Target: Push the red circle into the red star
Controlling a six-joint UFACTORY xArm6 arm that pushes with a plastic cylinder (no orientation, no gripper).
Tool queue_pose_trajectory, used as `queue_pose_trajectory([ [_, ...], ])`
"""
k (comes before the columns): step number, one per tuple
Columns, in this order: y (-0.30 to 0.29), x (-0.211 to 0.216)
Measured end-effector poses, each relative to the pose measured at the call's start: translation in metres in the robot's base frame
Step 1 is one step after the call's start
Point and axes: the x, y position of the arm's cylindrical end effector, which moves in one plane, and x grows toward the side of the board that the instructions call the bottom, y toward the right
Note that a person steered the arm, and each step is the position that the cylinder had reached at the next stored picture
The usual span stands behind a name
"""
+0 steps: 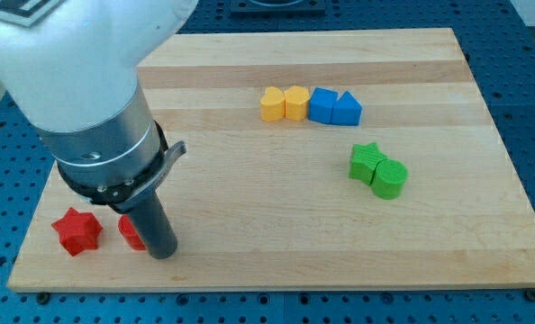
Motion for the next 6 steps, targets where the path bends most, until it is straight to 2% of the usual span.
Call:
queue_pose_trajectory([
  [1, 0.045, -0.006],
  [2, 0.034, -0.018],
  [4, -0.032, -0.018],
  [6, -0.048, -0.018],
])
